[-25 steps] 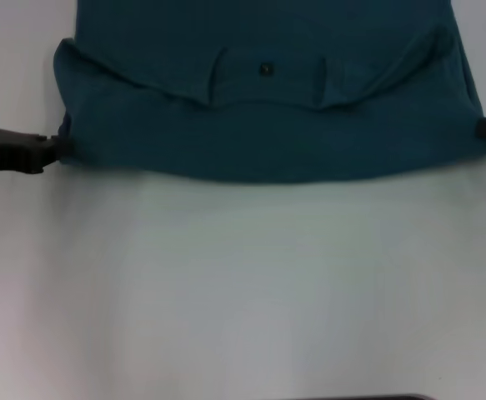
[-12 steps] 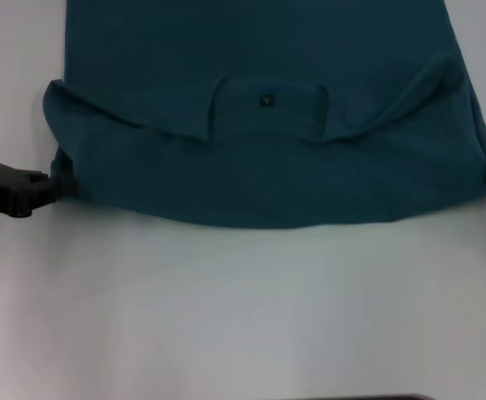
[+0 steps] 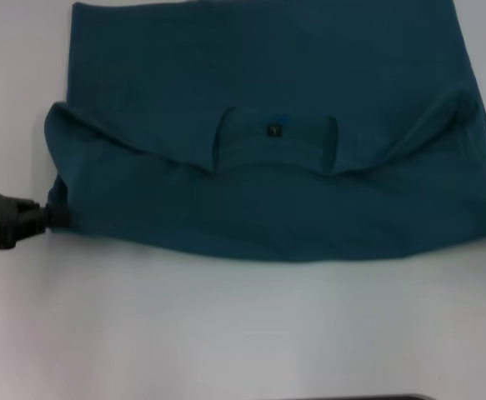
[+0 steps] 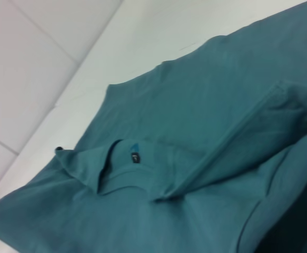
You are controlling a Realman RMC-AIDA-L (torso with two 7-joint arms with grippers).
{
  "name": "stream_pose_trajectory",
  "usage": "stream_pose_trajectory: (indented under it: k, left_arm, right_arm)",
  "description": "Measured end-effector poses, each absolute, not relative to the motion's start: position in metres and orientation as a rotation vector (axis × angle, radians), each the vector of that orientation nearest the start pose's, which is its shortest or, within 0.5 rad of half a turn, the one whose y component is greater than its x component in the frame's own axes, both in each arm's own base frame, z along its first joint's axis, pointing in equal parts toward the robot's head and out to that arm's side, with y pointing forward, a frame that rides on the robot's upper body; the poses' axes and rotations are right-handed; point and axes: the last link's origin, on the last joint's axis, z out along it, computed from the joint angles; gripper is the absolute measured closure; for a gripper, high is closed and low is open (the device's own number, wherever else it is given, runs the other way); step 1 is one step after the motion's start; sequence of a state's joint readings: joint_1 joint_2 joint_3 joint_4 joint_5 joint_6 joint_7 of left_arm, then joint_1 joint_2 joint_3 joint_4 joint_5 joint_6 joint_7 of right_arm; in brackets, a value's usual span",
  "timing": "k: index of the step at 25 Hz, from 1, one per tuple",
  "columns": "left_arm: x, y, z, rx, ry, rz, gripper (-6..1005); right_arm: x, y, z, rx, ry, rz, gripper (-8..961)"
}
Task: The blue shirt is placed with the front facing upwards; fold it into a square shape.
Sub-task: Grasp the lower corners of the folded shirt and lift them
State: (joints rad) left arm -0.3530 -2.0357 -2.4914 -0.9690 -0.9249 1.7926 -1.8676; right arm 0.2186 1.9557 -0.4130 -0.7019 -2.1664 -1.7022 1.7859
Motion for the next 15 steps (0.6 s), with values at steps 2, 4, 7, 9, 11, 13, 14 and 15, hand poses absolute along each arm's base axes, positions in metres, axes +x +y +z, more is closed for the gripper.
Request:
stream_pose_trajectory:
  k: [2,4,7,9,11,13,14,15]
  left_arm:
    - [-0.311,0.269,0.059,-2.69,-1.246,-0.402,998]
    - [-0.313,0.265,0.059,-2.707,-1.258,-0.39,998]
    - [-0.314,0.257,0.058,-2.742,-1.276,-0.372,998]
    - [-0.315,0.253,0.058,-2.76,-1.283,-0.366,998]
    - [-0.315,0.249,0.06,-2.773,-1.292,-0.369,999]
    - [-0.316,0.245,0.061,-2.785,-1.299,-0.373,999]
    - [-0.316,0.243,0.061,-2.795,-1.3,-0.376,999]
    - [-0.316,0.241,0.061,-2.802,-1.301,-0.378,999]
  right_arm:
    - [0.385,0.215,0.08,-2.275,1.509,0.654,929]
    - [0.387,0.207,0.081,-2.279,1.516,0.654,929]
    - [0.389,0.195,0.082,-2.286,1.527,0.655,929]
    - [0.389,0.188,0.083,-2.301,1.524,0.66,929]
    - [0.39,0.182,0.084,-2.314,1.522,0.663,929]
    - [0.391,0.177,0.084,-2.326,1.522,0.658,929]
    - [0.391,0.174,0.084,-2.335,1.522,0.65,929]
    - [0.392,0.171,0.084,-2.346,1.522,0.638,929]
